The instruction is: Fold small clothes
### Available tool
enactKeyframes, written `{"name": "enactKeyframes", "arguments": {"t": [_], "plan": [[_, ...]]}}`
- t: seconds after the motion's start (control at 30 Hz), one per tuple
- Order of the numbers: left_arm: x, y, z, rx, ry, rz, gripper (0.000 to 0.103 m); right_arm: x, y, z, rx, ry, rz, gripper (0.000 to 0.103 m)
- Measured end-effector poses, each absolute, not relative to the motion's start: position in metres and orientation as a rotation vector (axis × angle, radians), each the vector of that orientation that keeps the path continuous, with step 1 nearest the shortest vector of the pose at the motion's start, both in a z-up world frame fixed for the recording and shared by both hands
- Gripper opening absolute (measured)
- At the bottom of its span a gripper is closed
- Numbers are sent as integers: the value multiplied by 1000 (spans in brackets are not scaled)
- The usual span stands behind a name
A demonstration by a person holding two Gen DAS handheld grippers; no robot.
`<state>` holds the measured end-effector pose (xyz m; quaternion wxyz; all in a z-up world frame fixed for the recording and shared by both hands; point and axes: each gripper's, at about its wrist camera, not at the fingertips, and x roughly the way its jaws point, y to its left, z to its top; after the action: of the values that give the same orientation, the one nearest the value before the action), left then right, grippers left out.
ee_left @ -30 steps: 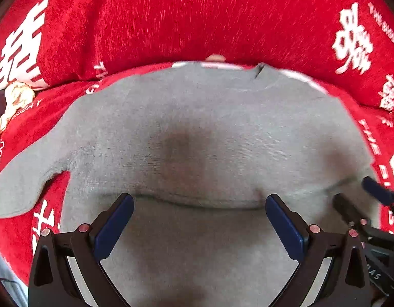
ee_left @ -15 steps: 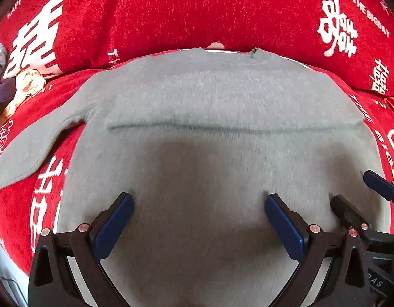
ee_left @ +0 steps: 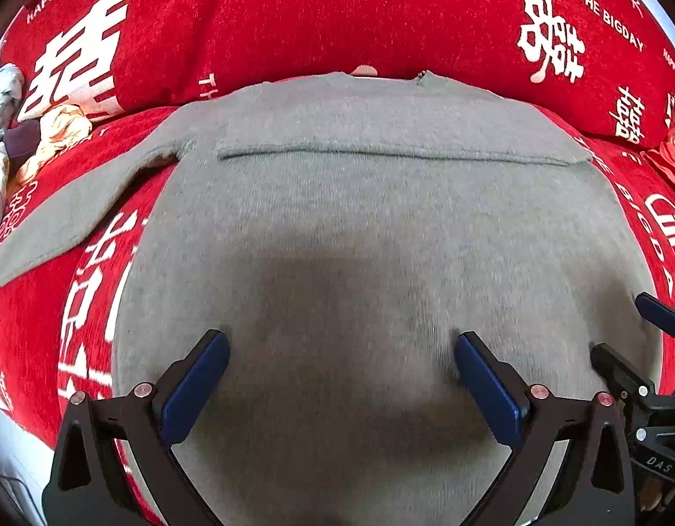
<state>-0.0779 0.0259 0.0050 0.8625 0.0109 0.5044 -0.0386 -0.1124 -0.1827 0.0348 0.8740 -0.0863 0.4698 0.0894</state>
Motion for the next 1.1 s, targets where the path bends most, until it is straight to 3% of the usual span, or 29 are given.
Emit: {"name": "enactKeyframes", "arguments": {"t": [0.23, 0.57, 0.77, 0.87, 1.1], "plan": [[-98, 40, 17, -26, 1088, -88, 103, -119, -184, 42, -215, 1092, 218, 82], [-70, 37, 9, -22, 1099, -57, 103, -74, -143, 35, -199, 1058, 226, 82], [-87, 47, 7, -1, 1097, -64, 103, -92, -152, 29, -207, 1037, 260, 83], [-94, 76, 12, -62, 1081, -14, 103, -103, -156, 29, -234, 1040, 274, 83], [-85, 243, 20, -474, 989, 347, 103, -95, -145, 42, -246, 1040, 249, 83]]}}
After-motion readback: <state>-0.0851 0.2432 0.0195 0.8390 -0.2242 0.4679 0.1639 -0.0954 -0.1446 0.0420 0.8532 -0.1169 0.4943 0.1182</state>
